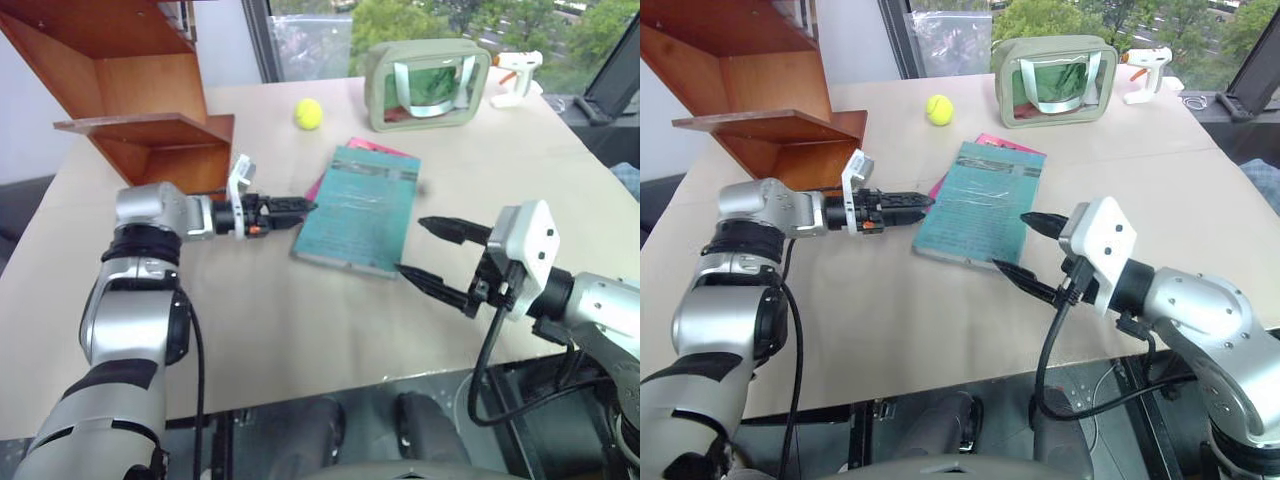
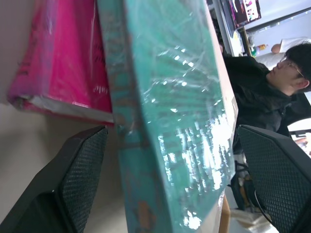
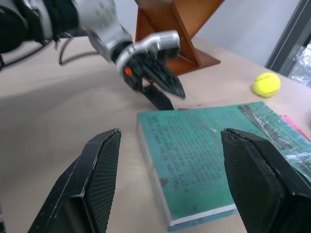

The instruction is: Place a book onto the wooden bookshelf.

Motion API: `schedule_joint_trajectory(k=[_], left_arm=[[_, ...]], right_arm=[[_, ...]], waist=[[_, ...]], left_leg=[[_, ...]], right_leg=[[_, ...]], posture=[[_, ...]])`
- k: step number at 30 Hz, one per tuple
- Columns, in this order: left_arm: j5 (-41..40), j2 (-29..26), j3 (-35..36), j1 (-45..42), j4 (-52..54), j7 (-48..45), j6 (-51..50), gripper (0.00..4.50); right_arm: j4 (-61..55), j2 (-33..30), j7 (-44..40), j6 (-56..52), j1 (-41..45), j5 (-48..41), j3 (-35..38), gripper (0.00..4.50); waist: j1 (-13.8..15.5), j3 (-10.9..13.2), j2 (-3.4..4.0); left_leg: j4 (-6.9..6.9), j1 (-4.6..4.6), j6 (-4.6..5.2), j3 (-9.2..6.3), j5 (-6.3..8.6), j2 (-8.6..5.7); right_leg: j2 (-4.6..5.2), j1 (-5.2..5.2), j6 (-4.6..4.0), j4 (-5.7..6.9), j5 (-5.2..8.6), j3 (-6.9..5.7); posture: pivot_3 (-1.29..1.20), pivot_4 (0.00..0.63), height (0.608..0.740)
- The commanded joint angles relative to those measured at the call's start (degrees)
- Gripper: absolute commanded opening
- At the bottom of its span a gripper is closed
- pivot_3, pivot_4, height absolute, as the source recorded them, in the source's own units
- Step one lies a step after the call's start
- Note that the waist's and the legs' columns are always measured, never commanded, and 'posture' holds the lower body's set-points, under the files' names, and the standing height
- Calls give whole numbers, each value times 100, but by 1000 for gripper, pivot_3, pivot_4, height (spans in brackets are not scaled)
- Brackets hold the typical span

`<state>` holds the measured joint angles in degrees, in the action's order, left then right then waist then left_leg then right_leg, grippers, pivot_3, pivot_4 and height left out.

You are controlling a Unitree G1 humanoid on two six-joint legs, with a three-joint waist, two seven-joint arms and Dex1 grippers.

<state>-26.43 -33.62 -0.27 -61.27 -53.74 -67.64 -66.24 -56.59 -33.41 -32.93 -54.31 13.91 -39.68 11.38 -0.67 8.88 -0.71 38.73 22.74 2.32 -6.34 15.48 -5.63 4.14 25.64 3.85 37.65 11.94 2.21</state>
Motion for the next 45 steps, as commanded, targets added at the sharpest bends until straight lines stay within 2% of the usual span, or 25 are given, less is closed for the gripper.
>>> schedule_joint_trajectory(k=[1, 5, 8, 14, 17, 19, 22, 26, 28, 32, 33, 36, 38, 39, 45], left_arm=[[173, 240, -18, -344, -567, -357, 321, 4500], [383, 454, 63, -488, -1076, -470, 551, 4500], [419, 448, 221, -493, -1265, -473, 563, 3675], [88, 285, 1029, -201, -1048, 249, -74, 784], [-360, 269, 1701, 249, -143, 874, -1017, 89], [-645, 393, 2339, 617, 653, 1475, -1533, 20], [-756, 1022, 3745, 1196, 2155, 2717, -2234, 3], [-642, 2373, 5485, 1673, 4317, 4384, -2626, 3], [-774, 2815, 5769, 1886, 4968, 4949, -2626, 3], [-1333, 3218, 5593, 2404, 5615, 5577, -2626, 3], [-1552, 3225, 5539, 2487, 5608, 5728, -2626, 748], [-2231, 3040, 5313, 2635, 5337, 6023, -2626, 2040], [-2577, 2707, 5109, 2588, 4931, 5953, -2626, 2919], [-2642, 2443, 4949, 2477, 4633, 5800, -2626, 3122], [-2310, 1117, 3880, 1332, 2290, 4495, -2382, 3122]], right_arm=[[-335, -44, 398, 31, 33, -444, 326, 3344], [-341, -250, 747, 55, -12, -751, 343, 3344], [-341, -432, 989, 105, -87, -1012, 386, 3383], [-341, -698, 1298, 204, -209, -1261, 386, 3383], [-292, -769, 1348, 268, -238, -1283, 331, 3383], [-231, -804, 1334, 309, -231, -1270, 276, 3383], [-81, -842, 1248, 384, -180, -1171, 126, 3383], [86, -896, 1125, 531, -99, -1105, -44, 3383], [179, -909, 1065, 591, -44, -1057, -115, 3383], [348, -954, 939, 708, 16, -931, -220, 3383], [371, -962, 919, 733, 17, -910, -232, 3383], [426, -962, 883, 787, 37, -859, -272, 3383], [439, -948, 878, 807, 43, -829, -303, 3383], [443, -938, 880, 815, 45, -811, -323, 3383], [385, -925, 934, 826, 15, -767, -364, 3383]], waist=[[5, 0, 0], [-19, 2, -3], [-14, 2, -4], [-14, 4, -8], [-31, 3, -8], [-32, 3, -8], [-17, 2, -9], [38, -2, -20], [59, -4, -35], [50, -11, -40], [55, -11, -40], [58, -11, -41], [86, -10, -42], [93, -10, -42], [152, -9, -42]], left_leg=[[0, 1, 0, -2, 0, 1], [0, 1, 0, 3, 0, 0], [0, 1, 0, 3, 0, 2], [2, 1, 2, 3, 1, 2], [3, -1, 2, 3, 1, 4], [3, -1, 2, 3, 1, 6], [6, -1, 1, 3, 1, 12], [24, 4, 2, 0, 2, 13], [34, 4, 4, 0, 5, 11], [34, -9, 2, 3, 5, 15], [34, -13, 2, 3, 5, 15], [34, -29, 2, 2, 5, 15], [34, -30, 2, 1, 5, 14], [34, -30, 2, 1, 5, 13], [34, -29, 2, -5, 5, 5]], right_leg=[[0, 0, 0, 0, 0, -3], [0, 2, 0, -1, 0, 3], [-1, 3, 0, 0, 0, 3], [0, 1, 0, 0, 0, 3], [-1, 2, 0, 3, 0, 7], [-1, 3, 0, 5, 0, 7], [1, 2, 0, 7, 0, 9], [17, -5, 1, 4, 0, 5], [21, -11, 2, 3, -1, -1], [16, -18, 2, 6, -1, 3], [15, -22, 2, 8, -1, 2], [9, -37, 2, 6, -1, 0], [0, -39, 2, 6, -1, -2], [-2, -39, 2, 5, -1, -3], [-5, -39, 1, 5, 0, -11]], posture=[[0, 150, 740], [0, 150, 740], [0, 150, 740], [0, 150, 740], [0, 150, 740], [0, 150, 740], [0, 150, 740], [0, 150, 740], [0, 150, 740], [0, 150, 740], [0, 150, 740], [0, 150, 740], [0, 150, 740], [0, 150, 740], [0, 150, 740]])
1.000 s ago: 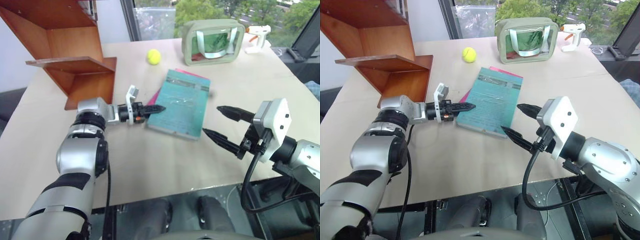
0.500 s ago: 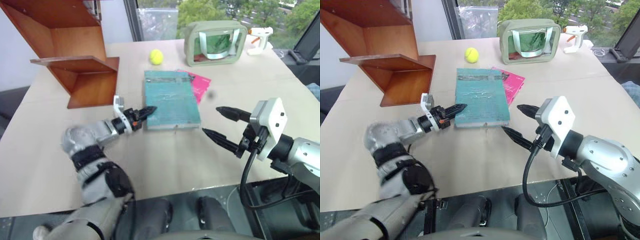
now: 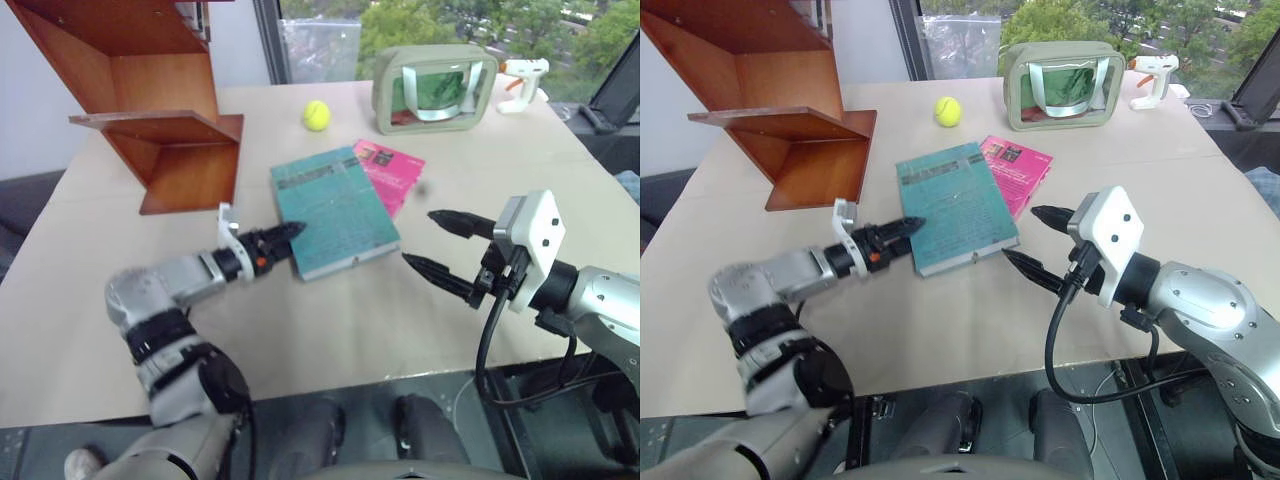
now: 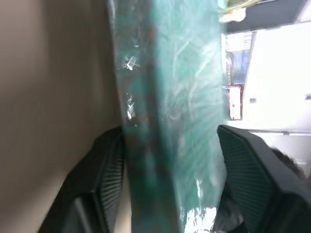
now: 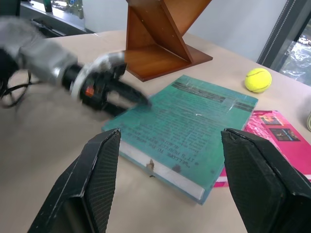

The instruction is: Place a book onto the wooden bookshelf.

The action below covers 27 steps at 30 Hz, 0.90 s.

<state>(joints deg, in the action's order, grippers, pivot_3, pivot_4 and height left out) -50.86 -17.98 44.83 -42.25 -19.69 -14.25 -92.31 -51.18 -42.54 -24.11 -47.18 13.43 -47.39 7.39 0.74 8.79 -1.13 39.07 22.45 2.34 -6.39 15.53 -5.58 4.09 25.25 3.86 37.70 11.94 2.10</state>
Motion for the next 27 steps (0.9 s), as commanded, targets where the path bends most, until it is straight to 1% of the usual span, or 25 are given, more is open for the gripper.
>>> schedule_joint_trajectory(k=[1, 3, 7, 10, 12, 14, 15, 18, 20, 21, 23, 25, 27], left_arm=[[226, -570, -842, -709, -1419, -1064, 342, 3122], [456, -752, -1398, -970, -2033, -1613, 601, 3122], [1030, -692, -2218, -1390, -3196, -2540, 1362, 3122], [1420, -667, -2628, -1580, -3852, -3146, 1890, 3122], [1553, -614, -2678, -1635, -4134, -3283, 2133, 3122], [1616, -594, -2655, -1680, -4346, -3431, 2262, 2581], [1632, -611, -2636, -1697, -4416, -3508, 2269, 2451], [1541, -772, -2499, -1726, -4435, -3707, 1950, 966], [1446, -921, -2469, -1671, -4206, -3846, 1550, 89], [1360, -1008, -2457, -1623, -4030, -3923, 1297, 17], [1083, -1195, -2490, -1435, -3288, -4083, 738, 17], [712, -1396, -2419, -1233, -2299, -4124, 216, 17], [338, -1537, -2272, -1099, -1399, -4091, 6, 17]], right_arm=[[-181, -17, 67, 103, 49, -8, 54, 3383], [-257, -40, 122, 65, -3, -56, 111, 3383], [-534, -141, 357, -94, -229, -252, 376, 3383], [-698, -218, 545, -174, -365, -440, 533, 3383], [-808, -282, 680, -224, -463, -569, 645, 3383], [-871, -346, 799, -231, -546, -698, 735, 3383], [-880, -377, 857, -232, -559, -752, 751, 3383], [-882, -489, 1013, -183, -569, -884, 728, 3383], [-879, -514, 1082, -169, -538, -923, 700, 3383], [-866, -516, 1101, -158, -512, -930, 676, 3383], [-791, -520, 1064, -109, -457, -906, 629, 3383], [-664, -512, 947, -35, -367, -833, 538, 3383], [-516, -485, 809, 52, -258, -739, 431, 3383]], waist=[[16, 0, 0], [10, 0, 0], [4, 0, 0], [-1, 0, 0], [-8, 0, 0], [2, 0, 0], [2, 0, 0], [-4, 0, 0], [-12, 0, -1], [-40, 0, -1], [-81, 1, -2], [-138, 2, -3], [-142, 5, -5]], left_leg=[[0, 1, 0, -1, 0, -3], [0, 5, 1, -5, 0, -11], [-8, 12, 2, -5, 1, -8], [-8, 21, 2, -7, 0, -8], [-8, 22, 2, -2, 1, -7], [-8, 23, 3, -2, 1, -6], [-8, 23, 3, -2, 1, -6], [-8, 23, 4, -1, 1, -6], [-8, 23, 4, -2, 0, -7], [-8, 23, 4, -2, 1, -6], [-8, 25, 4, -1, 1, -5], [-8, 32, 4, -2, 1, -5], [-8, 33, 4, -2, 1, -3]], right_leg=[[1, -1, 0, 0, 0, -2], [6, -1, 0, -6, 0, -5], [8, 8, 0, -11, 0, 1], [9, 15, 0, -11, 0, -1], [11, 19, 0, -9, 0, 6], [15, 20, 0, -9, 0, 6], [17, 20, 0, -8, 0, 5], [31, 20, 0, -6, 0, 6], [31, 20, 0, -6, 0, 4], [30, 20, 0, -6, 0, 4], [27, 24, 0, -5, 0, 6], [27, 29, 0, -3, 0, 8], [29, 30, 0, -3, 0, 10]], posture=[[0, 150, 740], [0, 150, 740], [0, 150, 740], [0, 150, 740], [0, 150, 740], [0, 150, 740], [0, 150, 740], [0, 150, 740], [0, 150, 740], [0, 150, 740], [0, 150, 740], [0, 150, 740], [0, 150, 740]])
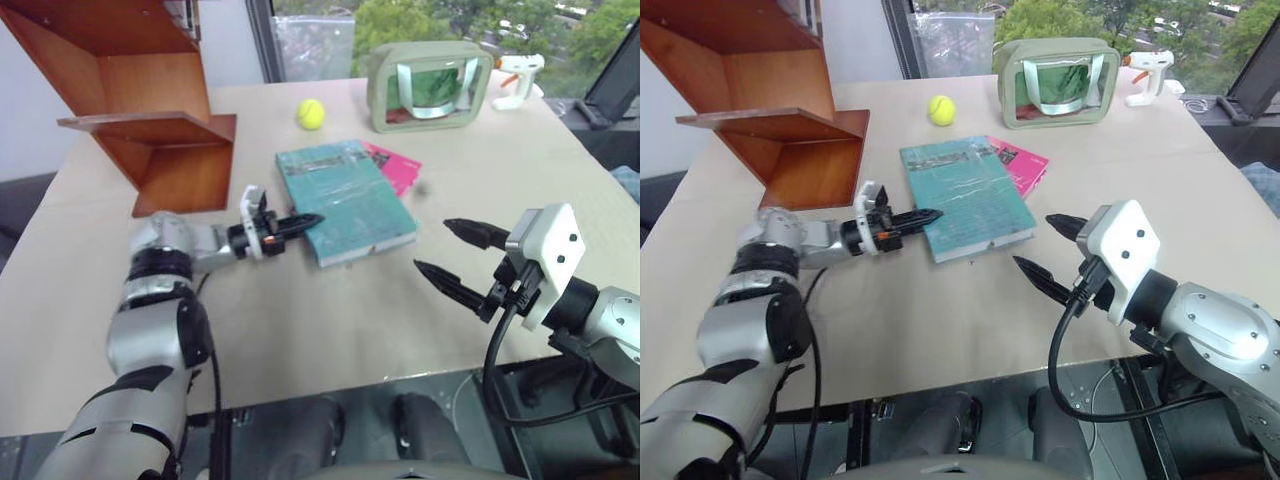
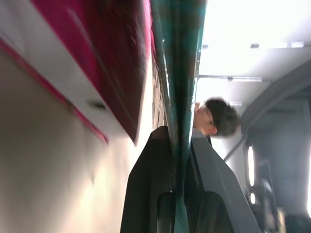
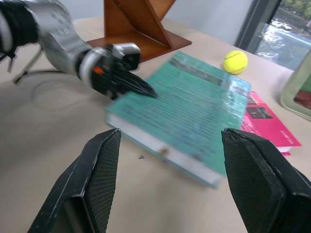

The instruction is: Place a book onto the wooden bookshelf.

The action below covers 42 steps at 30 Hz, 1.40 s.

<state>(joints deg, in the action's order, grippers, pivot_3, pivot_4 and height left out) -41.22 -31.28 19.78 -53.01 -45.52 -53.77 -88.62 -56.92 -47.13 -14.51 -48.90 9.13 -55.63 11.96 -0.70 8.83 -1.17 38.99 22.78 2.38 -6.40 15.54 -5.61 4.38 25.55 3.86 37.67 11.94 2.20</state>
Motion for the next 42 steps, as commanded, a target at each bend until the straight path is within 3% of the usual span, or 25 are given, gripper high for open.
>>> schedule_joint_trajectory(k=[1, 5, 7, 10, 12, 15, 22, 26, 31, 41, 42], left_arm=[[-759, -235, 297, 60, 1738, -111, -335, 17], [-1271, -437, 410, 59, 3445, 20, -363, 17], [-1264, -585, 137, 201, 4415, -26, 147, 17], [644, -1304, -1114, 385, 5751, -863, 3750, 17], [1835, -1633, -1563, -60, 5346, -908, 5767, 17], [3320, -2264, -2060, -1027, 3890, -919, 8482, 17], [5400, -3583, -2972, -2330, 1096, -1030, 11029, 17], [6254, -3913, -3436, -2705, 105, -1130, 11251, 17], [6924, -4021, -3666, -2859, -164, -1451, 10404, 17], [7195, -3639, -3765, -2951, -1102, -1185, 10457, 17], [7204, -3645, -3764, -2943, -1200, -1134, 10492, 850]], right_arm=[[135, -10, -220, 272, 227, 141, -75, 3383], [459, 102, -497, 542, 373, 336, -116, 3383], [597, 126, -659, 678, 357, 465, -137, 3383], [818, 157, -941, 933, 290, 617, -28, 3383], [915, 160, -1062, 1059, 264, 662, 99, 3383], [1028, 140, -1201, 1244, 163, 804, 262, 3383], [1342, 288, -1380, 1568, 497, 1061, 131, 3383], [1609, 316, -1527, 1650, 991, 1165, 11, 3383], [1678, 319, -1544, 1531, 1540, 955, 47, 3383], [1999, 395, -1992, 1565, 2328, 1207, -637, 3383], [2021, 429, -2012, 1583, 2370, 1266, -722, 3383]], waist=[[3, 1, -2], [21, 2, -3], [21, 1, 0], [20, 3, 0], [58, 4, 1], [112, 3, 1], [39, 2, 11], [-15, 13, -3], [-13, 43, -40], [-28, 51, -48], [-36, 50, -47]], left_leg=[[0, 1, 0, -1, 0, 0], [1, 2, 0, -2, 0, 0], [0, 2, 0, -1, 0, -1], [-3, 0, -2, 2, 0, 0], [-6, 0, -3, 5, -1, 0], [-29, -5, -4, 15, -1, 0], [-66, -9, 8, 24, 3, 1], [-59, -1, 14, 24, 5, 0], [-46, 12, 23, 14, 10, 1], [-38, 11, 26, 12, 12, 3], [-37, 9, 26, 13, 12, 3]], right_leg=[[1, 0, 0, -1, 0, -2], [7, -1, 0, -4, 0, -3], [7, -1, 0, -5, 0, -2], [8, -2, 0, -7, 0, 1], [10, -2, -1, -9, 0, 9], [10, -1, -3, -27, -2, 5], [-23, 1, 0, -68, -1, 10], [-32, 1, 1, -70, -2, 5], [-33, 1, 3, -70, -1, -11], [-31, 1, 4, -62, 0, -13], [-31, 1, 4, -58, 0, -12]], posture=[[0, 150, 740], [0, 150, 740], [0, 150, 740], [0, 150, 740], [0, 150, 740], [0, 150, 740], [0, 150, 740], [0, 150, 740], [0, 150, 740], [0, 150, 740], [0, 150, 740]])
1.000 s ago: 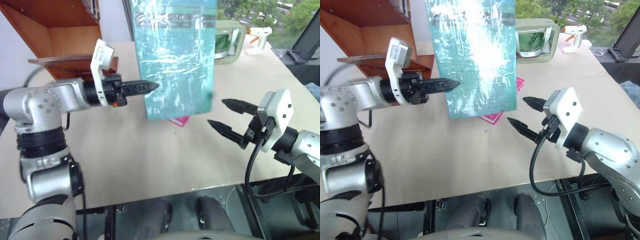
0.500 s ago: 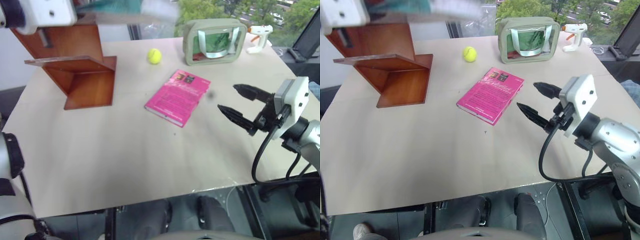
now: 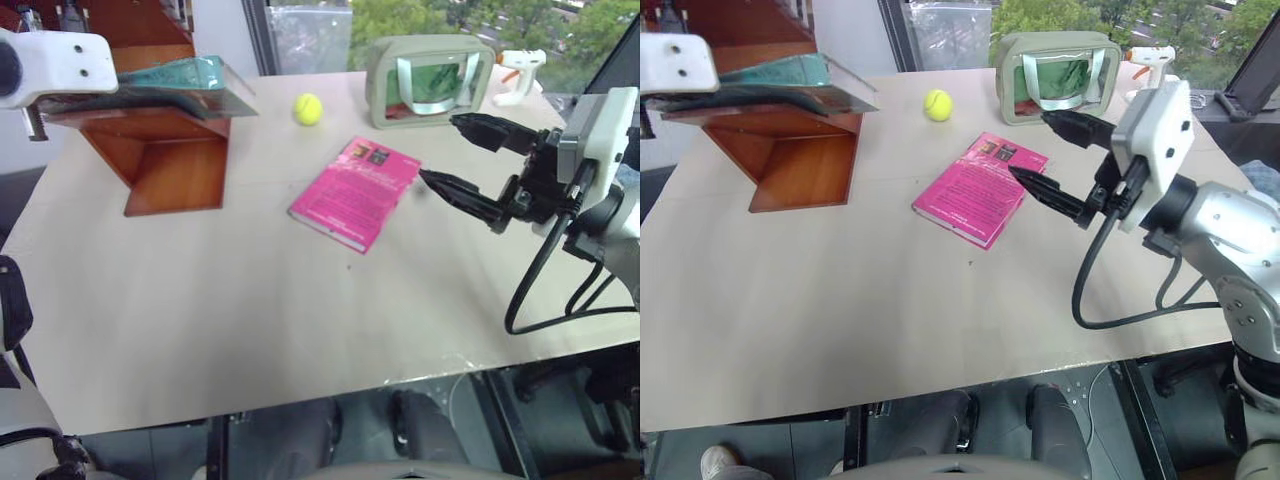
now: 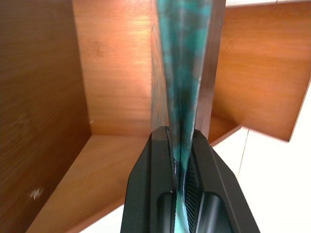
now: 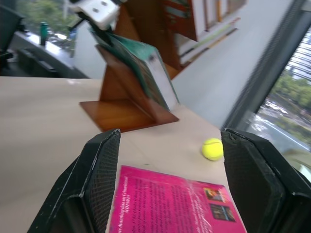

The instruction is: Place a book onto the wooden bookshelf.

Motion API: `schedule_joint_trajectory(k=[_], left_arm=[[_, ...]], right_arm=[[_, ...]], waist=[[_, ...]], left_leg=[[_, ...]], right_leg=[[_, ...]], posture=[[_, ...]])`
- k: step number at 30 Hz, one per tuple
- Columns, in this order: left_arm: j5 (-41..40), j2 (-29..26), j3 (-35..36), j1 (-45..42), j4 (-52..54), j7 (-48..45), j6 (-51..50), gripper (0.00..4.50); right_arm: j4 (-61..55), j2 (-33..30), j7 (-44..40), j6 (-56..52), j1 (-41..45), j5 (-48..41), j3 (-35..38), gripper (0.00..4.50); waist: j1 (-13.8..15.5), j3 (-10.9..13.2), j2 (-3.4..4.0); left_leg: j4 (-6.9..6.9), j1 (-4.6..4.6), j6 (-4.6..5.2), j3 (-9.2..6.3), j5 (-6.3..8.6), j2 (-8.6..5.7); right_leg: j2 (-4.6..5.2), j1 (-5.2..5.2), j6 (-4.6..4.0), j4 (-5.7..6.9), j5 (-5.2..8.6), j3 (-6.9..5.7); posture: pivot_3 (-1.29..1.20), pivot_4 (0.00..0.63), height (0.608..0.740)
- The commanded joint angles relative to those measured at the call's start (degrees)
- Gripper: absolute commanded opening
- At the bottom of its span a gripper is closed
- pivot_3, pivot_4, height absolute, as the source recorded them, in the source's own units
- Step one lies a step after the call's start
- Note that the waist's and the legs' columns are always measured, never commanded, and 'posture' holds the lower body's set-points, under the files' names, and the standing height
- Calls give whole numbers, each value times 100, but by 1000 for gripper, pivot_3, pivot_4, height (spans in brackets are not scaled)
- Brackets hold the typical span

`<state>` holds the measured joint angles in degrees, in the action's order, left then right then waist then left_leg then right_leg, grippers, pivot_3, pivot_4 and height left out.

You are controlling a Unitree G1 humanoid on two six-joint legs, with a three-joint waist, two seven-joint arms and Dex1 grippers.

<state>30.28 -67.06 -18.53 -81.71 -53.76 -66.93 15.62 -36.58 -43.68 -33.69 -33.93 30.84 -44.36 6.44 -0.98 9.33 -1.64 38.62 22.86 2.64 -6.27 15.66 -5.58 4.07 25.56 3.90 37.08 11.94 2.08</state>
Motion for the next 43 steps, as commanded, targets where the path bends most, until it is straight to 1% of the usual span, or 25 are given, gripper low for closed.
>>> schedule_joint_trajectory(k=[1, 3, 4, 6, 9, 11, 13, 14, 17, 18, 19, 21, 22, 23, 25, 26, 27, 29, 30, 31, 32, 34, 36, 39, 43], left_arm=[[7, -99, 95, -43, -468, 157, 118, 1166], [-48, -202, 153, -3, -545, 208, 192, 2197], [-64, -235, 171, 4, -568, 223, 218, 2598], [-440, -378, 438, 179, -499, 81, 449, 3519], [-1288, -581, 1031, 631, -191, -353, 615, 3519], [-1880, -703, 1497, 1020, 180, -571, 488, 3519], [-2650, -865, 2209, 1822, 991, -794, -298, 3519], [-2885, -925, 2460, 2185, 1368, -841, -616, 3519], [-3974, -758, 3738, 3673, 3230, -944, -2293, 3519], [-4392, -620, 4171, 4156, 3973, -958, -2934, 3519], [-4950, -401, 4589, 4583, 4812, -834, -3845, 3519], [-6005, 141, 5168, 5359, 6381, -389, -5268, 3563], [-6497, 480, 5283, 5589, 7028, -5, -5766, 3563], [-6806, 703, 5361, 5719, 7447, 282, -6078, 3563], [-7344, 1483, 5201, 5859, 8232, 1267, -6557, 3563], [-7296, 2228, 4770, 6051, 8518, 1864, -6504, 3563], [-7124, 2767, 4289, 6240, 8685, 2223, -6339, 3563], [-7063, 3591, 3846, 6309, 8585, 2848, -6376, 3563], [-6905, 3703, 3635, 6398, 8510, 2890, -6246, 3563], [-6741, 3812, 3458, 6501, 8396, 2903, -6059, 4069], [-6608, 3880, 3333, 6599, 8307, 2925, -5877, 4367], [-6057, 3758, 3050, 6942, 8094, 2920, -5340, 4448], [-5849, 3567, 3068, 7171, 7810, 2738, -5020, 4448], [-5831, 3111, 3326, 7431, 7382, 2237, -4603, 4448], [-5868, 2653, 3574, 7568, 7054, 1849, -4333, 4448]], right_arm=[[28, 141, -104, 100, 273, 199, -263, 3383], [114, 238, -135, 120, 405, 267, -348, 3383], [141, 265, -158, 130, 439, 287, -361, 3383], [180, 315, -203, 142, 493, 308, -371, 3383], [214, 349, -305, 182, 482, 352, -346, 3383], [286, 412, -304, 190, 535, 388, -341, 3383], [393, 429, -342, 89, 638, 341, -355, 3383], [430, 417, -378, 65, 655, 334, -349, 3383], [711, 344, -509, -27, 750, 547, -555, 3383], [802, 341, -538, -51, 770, 575, -574, 3383], [883, 347, -574, -66, 788, 575, -568, 3383], [1045, 422, -443, -155, 839, 628, -521, 3878], [1084, 443, -416, -168, 839, 652, -503, 4192], [1103, 458, -405, -175, 837, 671, -492, 4363], [1040, 451, -341, -214, 743, 731, -476, 4363], [921, 425, -229, -322, 586, 754, -450, 4363], [790, 356, -158, -404, 400, 803, -432, 4363], [540, 196, -38, -540, 18, 951, -397, 4363], [401, 115, -11, -571, -193, 1008, -362, 4363], [273, 66, 109, -602, -410, 1120, -299, 4500], [180, 50, 222, -672, -591, 1157, -209, 4500], [-62, -174, 171, -702, -1219, 1256, -4, 4500], [-280, -283, 159, -770, -1834, 1254, 328, 4500], [-637, -419, 55, -871, -2811, 1159, 1015, 4500], [-882, -478, -64, -910, -3640, 1193, 1622, 4500]], waist=[[-20, 0, 2], [-50, 1, 0], [-60, 1, 0], [-92, 2, -1], [-143, 3, 0], [-149, 3, 0], [-153, 4, 1], [-157, 5, 2], [-154, 8, 8], [-146, 9, 9], [-127, 9, 9], [-91, 10, 11], [-81, 11, 12], [-78, 11, 13], [-66, 11, 17], [-58, 9, 19], [-29, -15, 44], [57, -28, 59], [69, -22, 42], [76, -20, 33], [63, -21, 37], [37, -26, 48], [57, -39, 65], [81, -39, 69], [97, -39, 68]], left_leg=[[1, -4, -1, 2, 0, 0], [7, -6, -2, 5, -1, 2], [13, -4, -2, 4, -1, 2], [24, -1, -1, 4, 0, 1], [31, 2, 0, 5, 1, 1], [33, 6, 0, 6, 1, 2], [36, 6, 0, 7, 1, 4], [40, 6, 0, 7, 1, 5], [49, 3, 0, 12, 1, 5], [52, 2, 1, 14, 1, 6], [57, 2, 0, 13, 1, 7], [61, 2, 0, 7, 2, 8], [61, -1, 0, 5, 2, 9], [63, -1, -1, 5, 2, 8], [62, -5, -2, 5, 2, 8], [62, -3, -3, 5, 1, 9], [62, -5, -4, 5, 1, 11], [60, -19, -2, 12, 2, 5], [62, -11, -3, 11, 1, 5], [66, -7, -4, 11, 1, 6], [67, -5, -5, 10, 0, 9], [59, -16, -7, 25, 0, 11], [46, -23, -6, 32, 1, 13], [36, -28, -6, 39, 1, 19], [36, -33, -5, 39, 2, 19]], right_leg=[[0, 0, 0, 4, 0, 2], [-2, 2, 0, 20, 0, 5], [-2, 3, 0, 26, 0, 5], [-1, 3, 0, 30, 0, 5], [0, 5, 0, 31, 0, 8], [1, 14, 0, 36, 0, 9], [1, 14, -1, 40, 0, 10], [3, 14, -1, 47, 0, 11], [2, 13, -1, 60, 0, 19], [2, 12, -1, 60, 1, 20], [2, 11, -1, 63, 1, 18], [3, 4, -1, 61, 1, 10], [4, 2, -2, 55, 0, 9], [5, -1, -2, 63, 1, 8], [9, -3, -2, 62, 0, 13], [10, -1, -2, 63, 0, 12], [9, -2, -3, 64, 0, 13], [12, -12, -3, 60, 0, 23], [18, -10, -3, 58, -1, 22], [17, -3, -3, 68, -1, 23], [17, -1, -4, 67, -2, 22], [16, 1, -5, 71, -1, 37], [17, -2, -5, 65, -1, 42], [11, -2, -5, 57, -1, 47], [10, -10, -4, 54, -1, 43]], posture=[[0, 150, 740], [0, 150, 740], [0, 150, 740], [0, 150, 740], [0, 150, 740], [0, 150, 740], [0, 150, 740], [0, 150, 740], [0, 150, 740], [0, 150, 740], [0, 150, 740], [0, 150, 740], [0, 150, 740], [0, 150, 740], [0, 150, 740], [0, 150, 740], [0, 150, 740], [0, 150, 740], [0, 150, 740], [0, 150, 740], [0, 150, 740], [0, 150, 740], [0, 150, 740], [0, 150, 740], [0, 150, 740]])
